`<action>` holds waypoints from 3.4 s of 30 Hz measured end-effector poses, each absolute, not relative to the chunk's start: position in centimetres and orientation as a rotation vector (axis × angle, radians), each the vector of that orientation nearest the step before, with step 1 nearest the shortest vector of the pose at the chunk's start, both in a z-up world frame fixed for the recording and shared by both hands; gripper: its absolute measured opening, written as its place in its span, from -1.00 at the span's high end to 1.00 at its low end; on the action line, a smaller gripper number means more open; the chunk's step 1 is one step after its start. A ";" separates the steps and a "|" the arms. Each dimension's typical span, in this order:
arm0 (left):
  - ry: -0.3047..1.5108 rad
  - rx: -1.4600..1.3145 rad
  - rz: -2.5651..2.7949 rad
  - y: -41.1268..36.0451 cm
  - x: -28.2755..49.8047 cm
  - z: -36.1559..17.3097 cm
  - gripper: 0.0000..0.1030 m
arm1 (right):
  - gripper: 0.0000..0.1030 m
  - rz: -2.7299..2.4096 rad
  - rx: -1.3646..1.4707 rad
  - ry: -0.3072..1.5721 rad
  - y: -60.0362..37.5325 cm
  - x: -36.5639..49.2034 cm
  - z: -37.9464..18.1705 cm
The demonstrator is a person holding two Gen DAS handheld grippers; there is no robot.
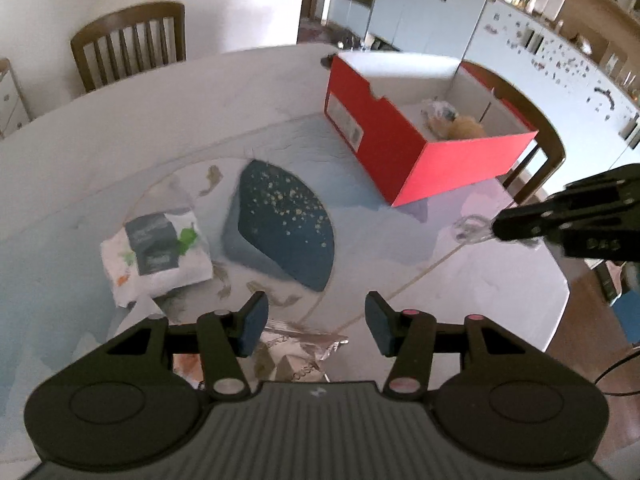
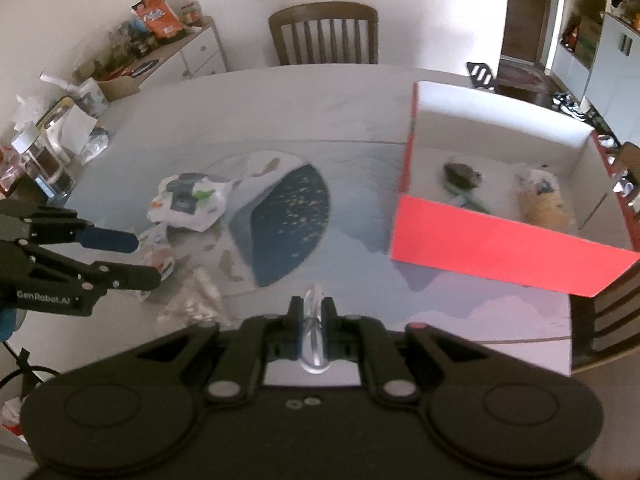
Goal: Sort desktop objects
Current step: 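Carry the silver bag and white cable toward the red shoebox with both grippers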
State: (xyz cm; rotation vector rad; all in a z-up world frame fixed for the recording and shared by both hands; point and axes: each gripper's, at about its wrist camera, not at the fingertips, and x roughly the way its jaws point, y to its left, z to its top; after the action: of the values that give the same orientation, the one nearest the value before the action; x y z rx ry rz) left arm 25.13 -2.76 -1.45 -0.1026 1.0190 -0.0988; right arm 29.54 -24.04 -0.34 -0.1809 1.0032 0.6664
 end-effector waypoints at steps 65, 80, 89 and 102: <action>1.101 -0.038 -0.144 -10.0 32.3 -1.7 0.19 | 0.85 0.686 -0.155 0.985 -31.1 34.8 0.4; 1.053 0.008 -0.156 -13.8 36.3 1.1 0.19 | 0.85 0.715 -0.167 0.916 -34.1 39.0 2.6; 1.032 0.047 -0.179 -15.9 39.3 2.5 0.18 | 0.85 0.702 -0.164 0.881 -35.6 41.6 3.3; 1.068 0.069 -0.223 -19.0 46.3 1.8 0.18 | 0.86 0.682 -0.161 0.892 -36.1 44.8 2.0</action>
State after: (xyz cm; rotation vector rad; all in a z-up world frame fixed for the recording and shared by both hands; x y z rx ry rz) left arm 46.26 -19.01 1.77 0.0690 1.0683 -0.2234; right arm 44.82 -36.12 1.96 -0.1611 0.8924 0.6823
